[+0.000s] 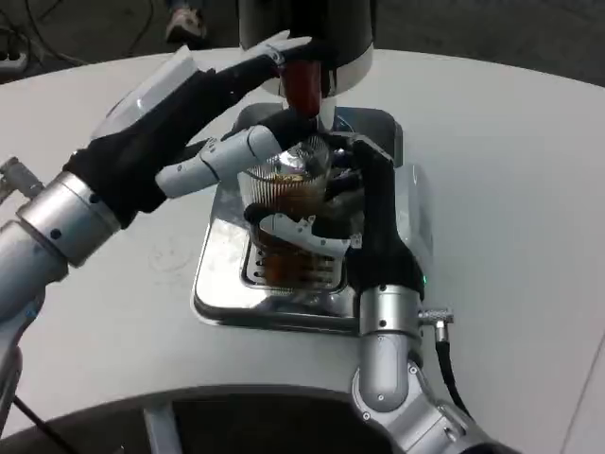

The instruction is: Grasp the cup under the faucet to collect the drink, then remove the cup.

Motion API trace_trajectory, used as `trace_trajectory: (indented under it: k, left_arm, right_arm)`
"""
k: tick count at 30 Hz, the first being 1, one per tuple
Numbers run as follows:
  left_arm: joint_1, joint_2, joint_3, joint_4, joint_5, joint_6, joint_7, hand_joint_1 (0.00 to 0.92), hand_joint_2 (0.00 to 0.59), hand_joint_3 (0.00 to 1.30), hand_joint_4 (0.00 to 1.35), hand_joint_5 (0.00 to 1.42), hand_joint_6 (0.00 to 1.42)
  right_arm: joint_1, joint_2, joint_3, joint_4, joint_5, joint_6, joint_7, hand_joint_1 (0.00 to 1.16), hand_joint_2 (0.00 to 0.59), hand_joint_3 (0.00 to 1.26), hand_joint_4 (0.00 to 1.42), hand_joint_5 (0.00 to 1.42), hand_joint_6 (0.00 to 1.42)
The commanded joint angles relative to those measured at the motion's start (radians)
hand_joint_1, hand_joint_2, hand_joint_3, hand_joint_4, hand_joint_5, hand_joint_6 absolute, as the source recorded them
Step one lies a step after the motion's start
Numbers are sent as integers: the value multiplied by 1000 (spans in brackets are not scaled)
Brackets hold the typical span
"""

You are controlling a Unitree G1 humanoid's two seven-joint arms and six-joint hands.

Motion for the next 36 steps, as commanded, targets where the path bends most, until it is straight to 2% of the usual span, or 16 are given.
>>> trace_trajectory:
  k: [1, 7, 12, 19, 31, 36]
  left_arm:
    - [25, -14, 29, -33, -37, 29, -22, 0, 137, 106, 0, 115, 60]
    - [46, -14, 52, -76, -52, 49, -36, 0, 136, 89, 0, 105, 60]
    - [59, -16, 66, -107, -62, 68, -45, 0, 135, 73, 0, 101, 49]
    - [69, -22, 83, -141, -78, 84, -52, 0, 134, 62, 0, 80, 45]
    - [102, -33, 115, -181, -98, 96, -39, 0, 139, 36, 0, 76, 45]
    - [143, -41, 139, -193, -101, 73, -36, 0, 139, 39, 0, 102, 62]
  right_arm:
    - [27, 141, 8, -66, -7, -7, -28, 903, 83, 841, 855, 1057, 1011]
    - [57, 135, 22, -108, -12, 6, -23, 893, 72, 853, 859, 1074, 1031]
    - [82, 134, 31, -136, -14, 18, -19, 913, 94, 863, 871, 1074, 1059]
    - [122, 132, 47, -181, -17, 30, -16, 926, 90, 863, 871, 1074, 1063]
    - [235, 121, 85, -320, -34, 61, 6, 922, 80, 862, 871, 1074, 1069]
    - [281, 114, 96, -377, -45, 77, 23, 922, 77, 862, 880, 1074, 1087]
